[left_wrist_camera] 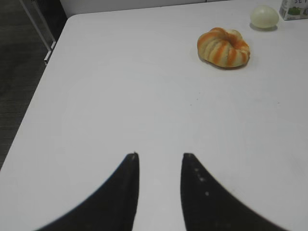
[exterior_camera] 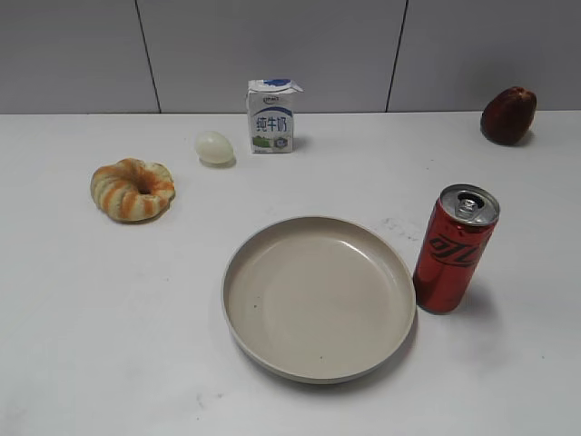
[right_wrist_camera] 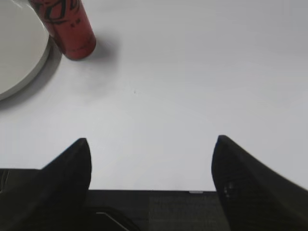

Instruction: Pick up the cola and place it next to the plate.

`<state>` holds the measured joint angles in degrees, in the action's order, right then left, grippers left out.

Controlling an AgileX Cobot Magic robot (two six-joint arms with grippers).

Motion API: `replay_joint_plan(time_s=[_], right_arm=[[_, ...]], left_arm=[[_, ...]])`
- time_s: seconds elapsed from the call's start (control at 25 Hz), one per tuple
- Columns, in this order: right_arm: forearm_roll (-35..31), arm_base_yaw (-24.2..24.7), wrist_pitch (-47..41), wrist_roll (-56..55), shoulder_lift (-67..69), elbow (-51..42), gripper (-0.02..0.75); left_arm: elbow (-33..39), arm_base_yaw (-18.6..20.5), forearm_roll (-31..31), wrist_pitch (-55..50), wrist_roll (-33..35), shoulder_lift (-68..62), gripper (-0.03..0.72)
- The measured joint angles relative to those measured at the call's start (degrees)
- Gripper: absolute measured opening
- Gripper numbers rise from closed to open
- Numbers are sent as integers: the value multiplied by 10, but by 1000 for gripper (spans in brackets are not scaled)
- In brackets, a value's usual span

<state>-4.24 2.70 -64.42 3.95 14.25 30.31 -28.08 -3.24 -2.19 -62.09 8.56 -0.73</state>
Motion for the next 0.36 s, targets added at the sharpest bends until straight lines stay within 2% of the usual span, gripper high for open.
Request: replay_joint_plan(time_s=[0.36], right_arm=[[-1,0,30,10,-133,-15,587]], left_arm=[[0,0,0,0,0,0,236]])
